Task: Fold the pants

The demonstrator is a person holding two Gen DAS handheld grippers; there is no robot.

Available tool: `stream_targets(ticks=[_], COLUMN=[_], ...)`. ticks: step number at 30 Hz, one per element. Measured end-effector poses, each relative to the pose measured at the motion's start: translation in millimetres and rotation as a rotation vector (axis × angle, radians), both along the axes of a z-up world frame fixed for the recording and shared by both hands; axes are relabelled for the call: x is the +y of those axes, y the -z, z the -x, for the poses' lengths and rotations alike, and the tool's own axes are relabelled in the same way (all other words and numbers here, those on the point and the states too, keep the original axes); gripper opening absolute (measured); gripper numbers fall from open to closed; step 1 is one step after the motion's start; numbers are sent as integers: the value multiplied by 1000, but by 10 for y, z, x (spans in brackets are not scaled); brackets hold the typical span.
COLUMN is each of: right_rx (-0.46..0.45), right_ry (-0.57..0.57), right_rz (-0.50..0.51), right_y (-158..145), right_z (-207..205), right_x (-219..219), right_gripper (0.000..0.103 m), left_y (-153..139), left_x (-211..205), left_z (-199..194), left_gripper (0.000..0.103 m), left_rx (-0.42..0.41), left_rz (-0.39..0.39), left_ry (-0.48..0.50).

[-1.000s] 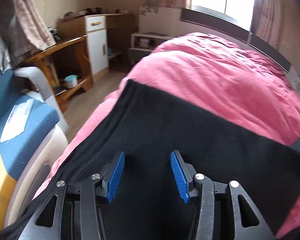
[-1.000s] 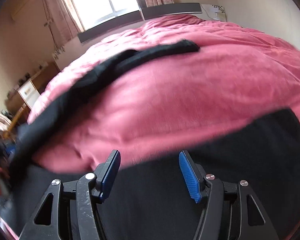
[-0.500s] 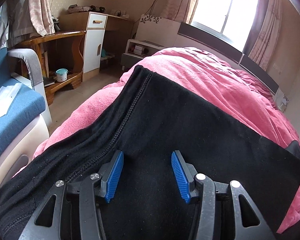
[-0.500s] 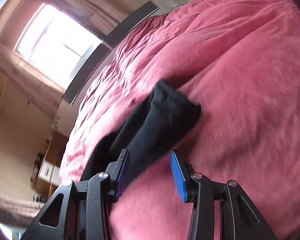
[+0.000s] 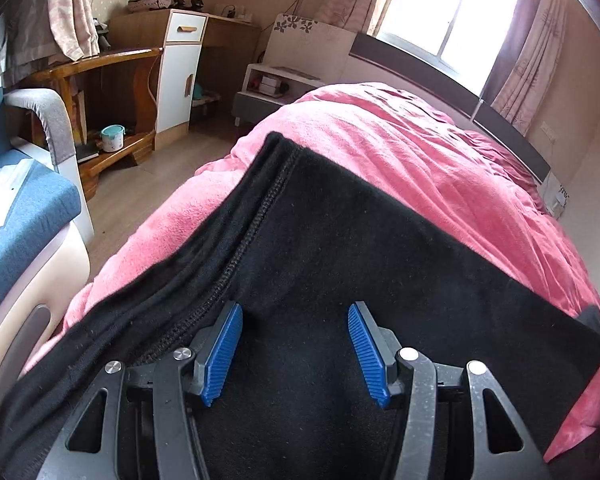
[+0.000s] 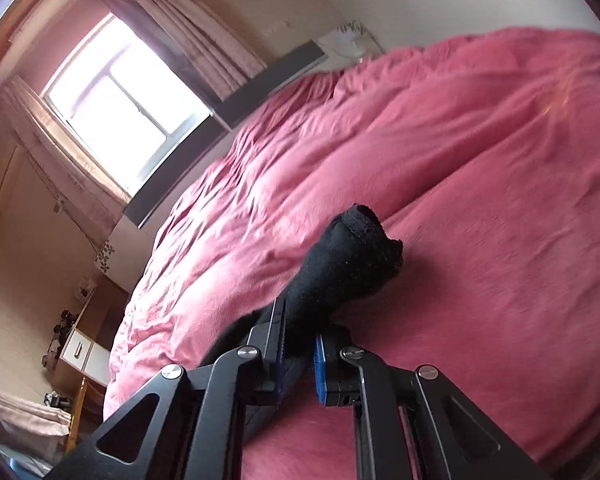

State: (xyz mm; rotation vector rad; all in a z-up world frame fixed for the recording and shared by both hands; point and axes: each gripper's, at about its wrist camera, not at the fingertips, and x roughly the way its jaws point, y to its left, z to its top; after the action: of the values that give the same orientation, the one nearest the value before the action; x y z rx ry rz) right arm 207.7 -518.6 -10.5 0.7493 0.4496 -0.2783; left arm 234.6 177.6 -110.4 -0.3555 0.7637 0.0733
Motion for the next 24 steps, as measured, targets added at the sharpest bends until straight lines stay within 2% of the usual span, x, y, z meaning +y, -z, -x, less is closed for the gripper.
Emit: stream_targets(ticks=[3,7,10,13,15,16,18,19,22,24], right_rx=[-20,25,74,219,299,299,265,252,245,236], right_ry=[38,101,136,109,86,76,88,97,115,114], right_rz=[34,88,50,59,39,13,-28,-36,-19,-14], right_y=[-189,-224,-7,379,636,727,811,818,756,709], right_z=[411,819,1054,1020,995,1016,1098,1134,1223,1253], right_x=[-215,-440,-682,-707,-697,-697,-700,-695,-652,-611], right_gripper=[11,11,11,11,18,19,30,30,32,38], left_y=[-16,-33,-56,-78,-98,-107,-123,-127,-119,-103], left_x=[62,108,77,28,7,1,-12,-19,-21,-12], left_z=[-18,-1,29,88,140,169,235,269,403,507], left_gripper=[57,57,57,57,57,57,57,57,57,57], left_rx=[19,30,42,59,69,74,87,89,91,97], left_rz=[5,26,6,-27,-41,-48,-67,-71,-98,-119], left_ry=[-27,-51,-53,-50,-40,-33,-24,-20,-1,9])
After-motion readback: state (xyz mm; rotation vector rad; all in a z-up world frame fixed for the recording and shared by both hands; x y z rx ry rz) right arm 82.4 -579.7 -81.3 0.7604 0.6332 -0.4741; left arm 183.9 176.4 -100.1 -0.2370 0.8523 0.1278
